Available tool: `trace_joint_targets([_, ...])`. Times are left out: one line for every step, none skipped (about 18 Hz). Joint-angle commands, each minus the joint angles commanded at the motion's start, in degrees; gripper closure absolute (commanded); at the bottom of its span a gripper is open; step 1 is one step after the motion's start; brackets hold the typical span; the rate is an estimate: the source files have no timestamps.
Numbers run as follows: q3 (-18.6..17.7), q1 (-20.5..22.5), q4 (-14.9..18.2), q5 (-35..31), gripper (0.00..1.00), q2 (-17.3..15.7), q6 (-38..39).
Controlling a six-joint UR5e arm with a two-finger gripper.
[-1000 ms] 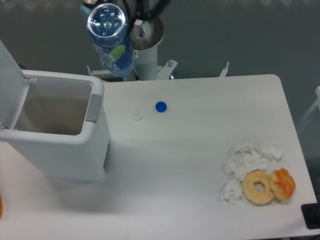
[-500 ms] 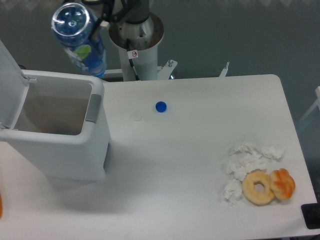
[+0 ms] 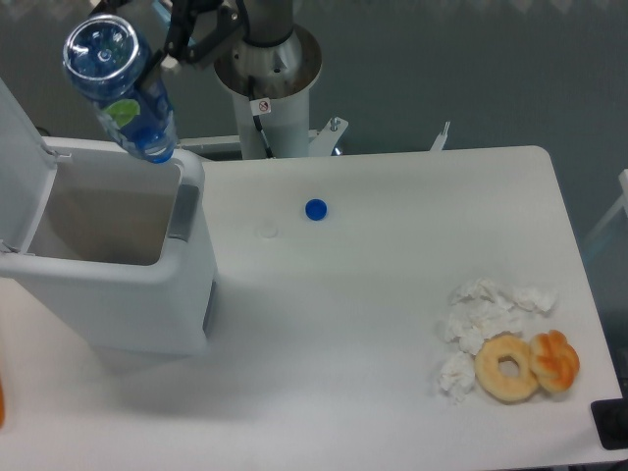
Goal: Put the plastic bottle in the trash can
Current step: 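Lower the bottle into the open white trash bin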
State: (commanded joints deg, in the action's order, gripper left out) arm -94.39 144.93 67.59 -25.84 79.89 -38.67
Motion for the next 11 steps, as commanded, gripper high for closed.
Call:
trace_joint_targets([-0.7, 0.0, 0.0, 0.0, 0.35, 0.0, 0.0])
trace_joint_targets([-1.1, -0.2, -0.1, 0.0, 0.35, 0.0, -0.1])
trace_joint_targets([-1.3, -0.3, -0.1, 0.0, 0.35, 0.2, -0.2])
trace_joint_targets([-1.3, -0.4, -0.5, 0.0, 0.35, 0.5, -0.2])
trace_joint_targets([-1.3, -1.0, -1.0, 0.0, 0.35, 0.9, -0.3])
trace_joint_targets([-1.3, -1.2, -1.3, 0.0, 0.35, 1.1, -0.3])
trace_joint_targets([-1.3, -1.9, -1.6, 0.0, 0.35, 1.5, -0.3])
trace_joint_targets([-1.3, -2.8, -1.7, 0.0, 0.35, 1.9, -0.3])
trace_joint_targets([-1.1, -3.2, -1.9, 0.0, 0.35, 2.5, -0.4])
trace_joint_targets([-1.1, -3.5, -2.7, 0.0, 0.35, 3.0, -0.4])
trace_joint_targets([-1.1, -4.1, -3.3, -0.1, 0.35, 3.7, -0.4])
